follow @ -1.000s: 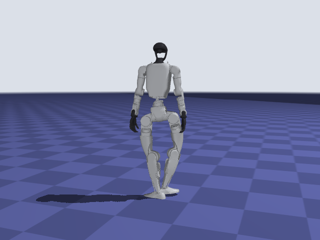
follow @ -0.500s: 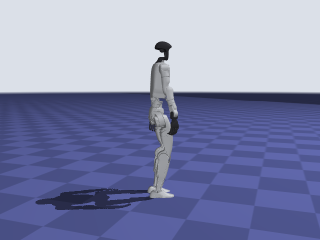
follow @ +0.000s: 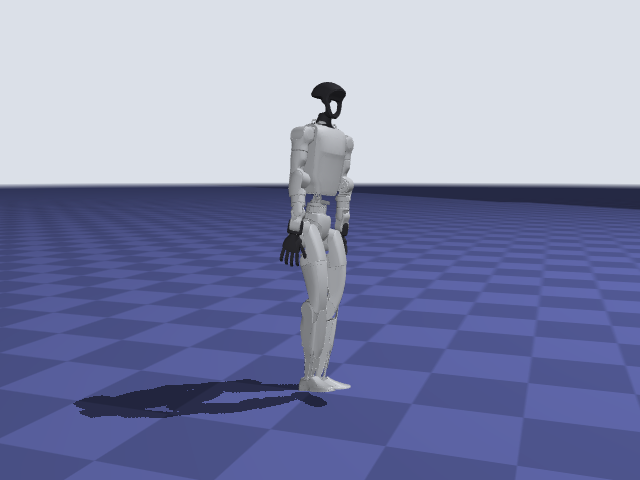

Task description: In place motions

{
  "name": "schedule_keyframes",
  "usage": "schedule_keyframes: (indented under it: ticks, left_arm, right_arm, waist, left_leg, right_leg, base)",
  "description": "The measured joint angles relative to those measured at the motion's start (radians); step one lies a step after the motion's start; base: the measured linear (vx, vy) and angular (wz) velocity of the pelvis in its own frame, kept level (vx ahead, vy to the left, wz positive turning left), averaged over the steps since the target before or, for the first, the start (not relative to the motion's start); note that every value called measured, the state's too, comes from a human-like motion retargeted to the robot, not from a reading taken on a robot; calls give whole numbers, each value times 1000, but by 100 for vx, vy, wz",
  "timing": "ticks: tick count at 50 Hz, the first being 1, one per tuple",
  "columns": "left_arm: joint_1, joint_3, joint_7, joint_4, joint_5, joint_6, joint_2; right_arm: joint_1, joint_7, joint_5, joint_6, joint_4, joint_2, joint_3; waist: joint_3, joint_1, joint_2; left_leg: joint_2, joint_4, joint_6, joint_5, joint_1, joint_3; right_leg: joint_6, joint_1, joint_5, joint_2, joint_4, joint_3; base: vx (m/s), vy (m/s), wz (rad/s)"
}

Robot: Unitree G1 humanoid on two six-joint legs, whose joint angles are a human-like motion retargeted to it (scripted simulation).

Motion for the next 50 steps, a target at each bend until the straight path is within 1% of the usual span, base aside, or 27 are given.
schedule_keyframes:
  ticks: [2, 5, 7, 8, 10, 12, 13, 14, 15, 18, 22, 27, 32, 33, 35, 37, 38, 40, 43, 46, 50]
  left_arm:
    - [13, -6, 7, 16, 17, 2, 3]
    - [35, 8, 12, 35, 30, 7, 9]
    - [46, 29, 17, 45, 36, 12, 13]
    - [47, 46, 21, 51, 40, 16, 17]
    - [55, 58, 32, 60, 42, 21, 23]
    - [63, 79, 37, 62, 40, 27, 27]
    - [68, 91, 37, 60, 37, 29, 30]
    - [74, 101, 35, 56, 31, 30, 32]
    - [79, 110, 33, 51, 24, 30, 34]
    - [76, 118, 20, 41, 12, 38, 42]
    - [52, 132, 13, 15, 13, 44, 32]
    - [17, 150, -41, -18, 1, 40, -7]
    - [-27, 120, -63, -52, -81, 25, -51]
    - [-37, 111, -68, -59, -86, 22, -55]
    - [-54, 92, -82, -80, -78, 20, -60]
    - [-59, 73, -86, -109, -64, 13, -61]
    - [-58, 63, -84, -123, -61, 7, -61]
    - [-54, 47, -76, -140, -61, -10, -61]
    - [-45, 50, -66, -134, -59, -25, -59]
    - [-27, 73, -63, -105, -44, -27, -54]
    - [2, 90, -43, -43, -39, -22, -53]
  right_arm:
    - [-5, 5, -3, 0, -19, 7, 6]
    - [-11, -4, -33, -3, -46, 15, 31]
    - [-14, -13, -56, -14, -57, 15, 49]
    - [-19, -15, -66, -20, -58, 14, 57]
    - [-14, -16, -71, -26, -57, 13, 53]
    - [-12, -15, -65, -21, -45, 12, 44]
    - [-14, -16, -58, -16, -35, 13, 39]
    - [-15, -20, -49, -10, -23, 14, 33]
    - [-16, -26, -38, -5, -11, 16, 27]
    - [-10, -45, 8, 9, 29, 14, -7]
    - [5, -72, 68, 22, 85, -5, -52]
    - [46, -110, 96, 42, 151, -37, -112]
    - [61, -120, 106, 52, 175, -50, -141]
    - [64, -115, 105, 51, 171, -50, -140]
    - [68, -103, 107, 49, 160, -48, -136]
    - [63, -99, 108, 50, 150, -40, -121]
    - [57, -101, 105, 52, 144, -36, -114]
    - [42, -105, 91, 50, 125, -25, -103]
    - [17, -102, 56, 34, 70, -13, -75]
    - [-4, -73, 14, 10, -5, -4, -44]
    - [-20, -42, -3, -22, -96, 7, -12]
  waist:
    - [-1, -44, 15]
    - [-7, -76, 39]
    - [-17, -45, 42]
    - [-30, 20, 29]
    - [-49, 42, 24]
    - [-68, 43, 15]
    - [-77, 38, 11]
    - [-83, 29, 12]
    - [-87, 17, 15]
    - [-88, -63, 33]
    - [-95, -114, 55]
    - [-157, -102, 92]
    - [-168, -120, 116]
    - [-170, -122, 113]
    - [-168, -114, 88]
    - [-148, -58, 49]
    - [-139, -23, 26]
    - [-110, 43, -16]
    - [-80, 81, -53]
    - [-67, 98, -61]
    - [-56, 92, -34]
  left_leg:
    - [14, -16, -7, -5, 10, 50]
    - [47, -42, -26, -13, 34, 167]
    - [57, -65, -43, -20, 64, 281]
    - [51, -81, -55, -27, 89, 381]
    - [35, -104, -69, -35, 109, 449]
    - [14, -118, -79, -43, 118, 483]
    - [6, -124, -86, -44, 124, 513]
    - [6, -126, -93, -43, 130, 541]
    - [8, -127, -100, -43, 136, 568]
    - [24, -114, -111, -39, 150, 588]
    - [29, -105, -128, -38, 187, 619]
    - [17, -98, -141, -56, 209, 627]
    - [28, -53, -128, -79, 234, 637]
    - [31, -33, -113, -90, 236, 631]
    - [23, 44, -46, -133, 201, 485]
    - [1, 150, -41, -148, 142, 287]
    - [-6, 198, -44, -149, 129, 261]
    - [-53, 291, -41, -148, 69, 123]
    - [-99, 349, -15, -148, 31, 52]
    - [-124, 395, -5, -163, -35, -24]
    - [-155, 366, -20, -165, -115, -146]
  right_leg:
    - [-12, 31, -30, -23, -31, -199]
    - [19, 90, -68, -67, -54, -457]
    - [52, 109, -89, -95, -36, -537]
    - [73, 98, -106, -124, 4, -517]
    - [85, 98, -83, -140, -2, -567]
    - [75, 77, 31, -142, -40, -541]
    - [59, 59, 109, -137, -63, -499]
    - [45, 43, 126, -119, -83, -444]
    - [31, 28, 112, -93, -102, -381]
    - [10, 50, 149, -51, -185, -382]
    - [14, 78, 161, 7, -263, -316]
    - [27, 70, 152, 25, -267, -258]
    - [44, 68, 123, 22, -247, -219]
    - [47, 67, 119, 16, -245, -207]
    - [51, 70, 116, -12, -240, -180]
    - [49, 86, 127, -29, -237, -129]
    - [51, 90, 136, -43, -235, -98]
    - [58, 105, 160, -69, -232, -46]
    - [70, 110, 195, -105, -234, -6]
    - [83, 103, 223, -116, -241, 36]
    - [92, 85, 253, -92, -242, 98]
  base:
    - [-41, 36, -165]
    - [-40, 40, -208]
    - [-43, 43, -347]
    - [-39, 37, -424]
    - [-42, 33, -308]
    - [-41, 27, -210]
    - [-54, 27, -192]
    - [-54, 25, -175]
    - [-39, 20, -134]
    - [-37, 20, -59]
    - [-35, 28, -64]
    - [-20, 21, -78]
    - [-25, 11, -37]
    - [-25, 3, -38]
    - [-24, 1, -70]
    - [-17, 3, -167]
    - [-22, 2, -214]
    - [-21, 5, -216]
    - [-21, 6, -170]
    - [-17, 2, -157]
    - [-12, 0, -131]
